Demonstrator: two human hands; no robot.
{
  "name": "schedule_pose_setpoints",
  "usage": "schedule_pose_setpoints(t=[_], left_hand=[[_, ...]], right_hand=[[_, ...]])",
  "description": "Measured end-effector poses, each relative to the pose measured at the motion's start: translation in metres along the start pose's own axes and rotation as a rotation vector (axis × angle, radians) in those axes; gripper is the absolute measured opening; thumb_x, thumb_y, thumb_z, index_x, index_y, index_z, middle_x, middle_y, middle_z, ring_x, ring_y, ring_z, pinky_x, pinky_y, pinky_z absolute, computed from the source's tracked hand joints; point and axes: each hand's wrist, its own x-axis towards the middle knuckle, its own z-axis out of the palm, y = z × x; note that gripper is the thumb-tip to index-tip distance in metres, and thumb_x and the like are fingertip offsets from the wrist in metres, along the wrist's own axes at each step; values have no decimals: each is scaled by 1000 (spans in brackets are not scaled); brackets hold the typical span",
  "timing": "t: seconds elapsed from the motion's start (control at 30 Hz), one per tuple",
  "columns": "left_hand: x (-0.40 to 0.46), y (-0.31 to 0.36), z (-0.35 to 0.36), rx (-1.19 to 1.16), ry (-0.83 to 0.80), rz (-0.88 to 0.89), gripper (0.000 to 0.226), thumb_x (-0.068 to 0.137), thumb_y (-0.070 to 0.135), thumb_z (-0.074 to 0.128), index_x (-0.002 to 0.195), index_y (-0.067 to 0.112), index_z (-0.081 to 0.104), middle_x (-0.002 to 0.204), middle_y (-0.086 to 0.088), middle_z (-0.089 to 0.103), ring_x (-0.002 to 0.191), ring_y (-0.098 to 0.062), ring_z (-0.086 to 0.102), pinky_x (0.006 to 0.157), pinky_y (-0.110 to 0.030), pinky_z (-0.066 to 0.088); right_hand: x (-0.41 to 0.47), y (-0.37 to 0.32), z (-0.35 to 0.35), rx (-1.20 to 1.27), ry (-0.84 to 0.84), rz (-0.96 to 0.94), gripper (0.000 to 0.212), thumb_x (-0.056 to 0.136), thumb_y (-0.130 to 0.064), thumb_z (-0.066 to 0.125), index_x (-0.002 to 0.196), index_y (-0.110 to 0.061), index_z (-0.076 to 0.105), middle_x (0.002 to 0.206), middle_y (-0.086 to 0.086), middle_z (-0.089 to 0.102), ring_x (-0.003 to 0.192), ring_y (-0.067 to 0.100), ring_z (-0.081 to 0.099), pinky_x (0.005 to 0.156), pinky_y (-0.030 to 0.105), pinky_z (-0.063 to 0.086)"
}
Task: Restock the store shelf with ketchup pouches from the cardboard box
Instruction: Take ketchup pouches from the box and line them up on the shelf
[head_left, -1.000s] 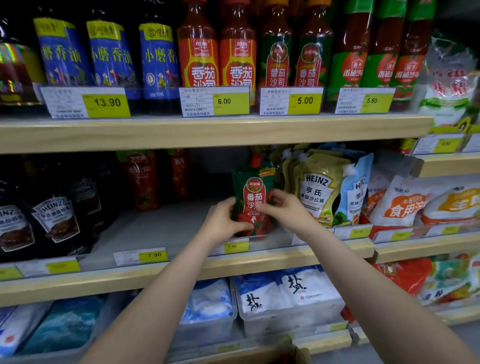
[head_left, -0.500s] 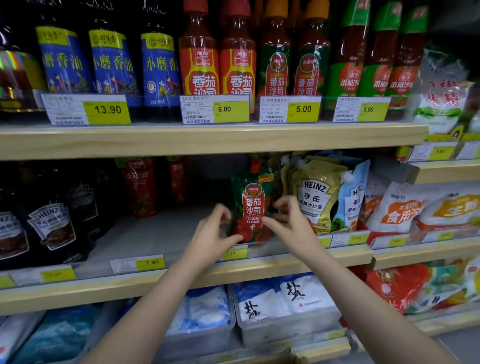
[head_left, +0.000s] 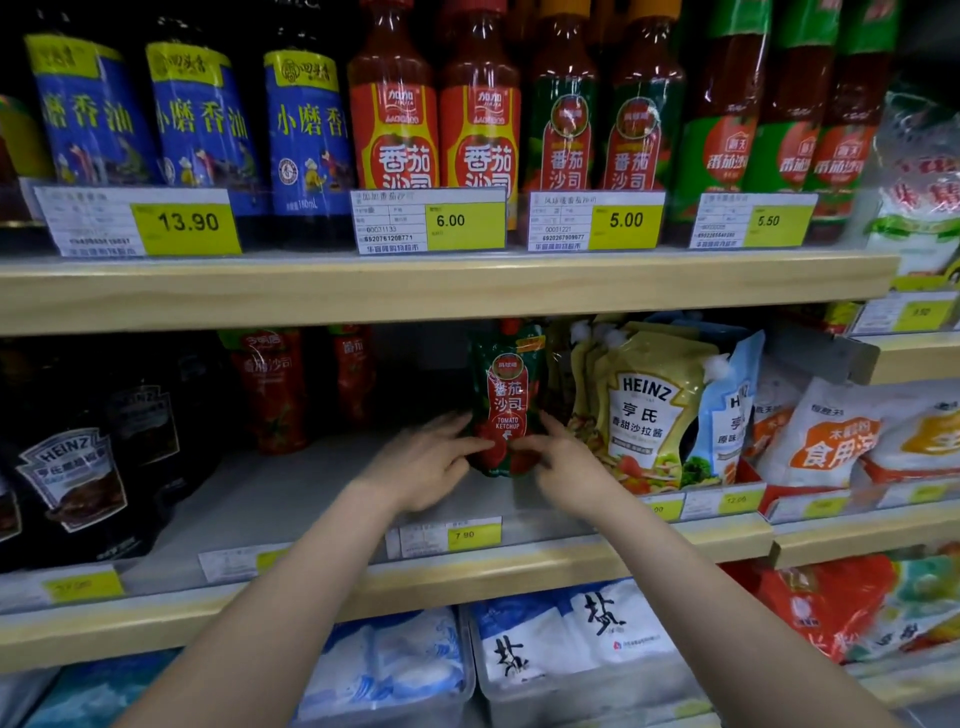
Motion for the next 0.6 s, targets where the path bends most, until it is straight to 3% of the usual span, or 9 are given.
schedule_pose_setpoints(t=[0.2, 0.37, 0.47, 0.6], left_hand=[[24, -11, 7, 80, -37, -13, 50, 97, 27, 33, 142, 44, 23, 158, 3, 4, 145, -19, 2, 115, -47, 19], [18, -8, 0, 26, -46, -29, 51, 96, 26, 34, 142, 45, 24, 158, 4, 4, 144, -22, 9, 112, -43, 28], [-6, 3, -6, -70, 89, -32, 48, 94, 26, 40, 141, 37, 34, 156, 0, 20, 141, -22, 22, 111, -38, 29], [-63, 38, 6, -82, 368, 177, 39, 90, 20, 50, 128, 16, 53, 134, -6, 53, 124, -22, 46, 105, -32, 30]], right_hand=[[27, 9, 10, -57, -21, 28, 50, 82, 2, 39, 122, -22, 57, 155, 10, 15, 137, 29, 31, 115, 28, 22], [22, 7, 10, -83, -20, 17, 51, 84, 2, 40, 126, -24, 52, 155, 10, 11, 139, 28, 25, 111, 21, 17], [-3, -2, -3, -95, 10, -54, 45, 83, -1, 46, 124, -18, 55, 151, 12, 23, 138, 27, 28, 112, 22, 17], [-69, -6, -14, -120, 13, -153, 43, 81, 3, 48, 121, -9, 57, 145, 14, 34, 134, 24, 34, 108, 19, 21]])
